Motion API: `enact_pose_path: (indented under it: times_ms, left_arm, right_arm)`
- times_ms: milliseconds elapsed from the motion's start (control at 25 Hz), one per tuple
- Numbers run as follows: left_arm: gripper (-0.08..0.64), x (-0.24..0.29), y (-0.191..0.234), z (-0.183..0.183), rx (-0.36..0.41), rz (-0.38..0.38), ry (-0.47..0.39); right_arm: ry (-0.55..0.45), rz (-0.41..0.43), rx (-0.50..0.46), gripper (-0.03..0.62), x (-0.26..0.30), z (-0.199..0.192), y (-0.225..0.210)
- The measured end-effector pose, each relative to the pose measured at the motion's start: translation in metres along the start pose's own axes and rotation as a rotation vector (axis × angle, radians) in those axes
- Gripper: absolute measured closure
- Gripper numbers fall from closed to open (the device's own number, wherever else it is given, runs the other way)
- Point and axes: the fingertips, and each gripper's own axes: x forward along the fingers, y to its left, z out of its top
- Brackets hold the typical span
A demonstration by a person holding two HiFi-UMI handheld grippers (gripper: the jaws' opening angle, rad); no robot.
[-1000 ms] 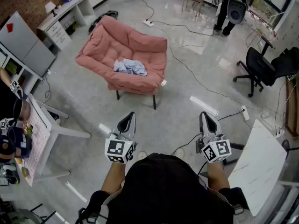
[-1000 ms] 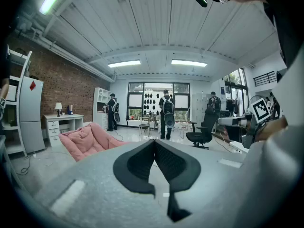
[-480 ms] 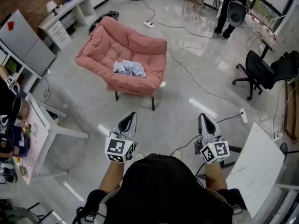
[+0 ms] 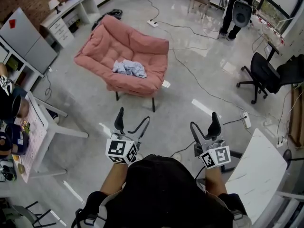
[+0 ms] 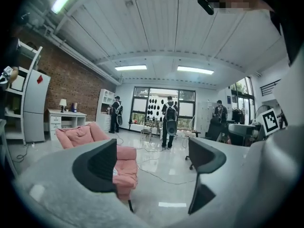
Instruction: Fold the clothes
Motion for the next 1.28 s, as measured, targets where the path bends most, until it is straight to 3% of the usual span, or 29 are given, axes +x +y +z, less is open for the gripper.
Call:
enact_pose_path:
  times_ms: [280, 480, 800, 1000, 1280]
  left_arm:
    - [0.075, 0.009, -0.019, -0.002, 0.023, 0.042, 0.014]
    - [0.075, 0.021, -0.058, 0.002, 0.044, 0.060, 0.008]
    - [0.075, 0.030, -0.105, -0.003, 0.064, 0.095, 0.015]
    - [0.075, 0.035, -0.094, -0.001, 0.077, 0.112, 0.008]
    - [0.075, 0.060, -0.030, 0.000, 0.060, 0.108, 0.004]
  right_arm:
    - [-0.012, -0.004, 0.022, 0.160, -0.014, 0.013, -0.030]
    - [-0.024, 0.022, 0.027, 0.160, -0.031, 0.028, -0.057]
    - [0.013, 0.067, 0.086, 0.161, -0.045, 0.019, -0.091]
    - [0.025, 0.061, 0.116, 0.161, -0.032, 0.014, -0.102]
    - [0.026, 0.052, 0.085, 0.161, 0.020, 0.013, -0.085]
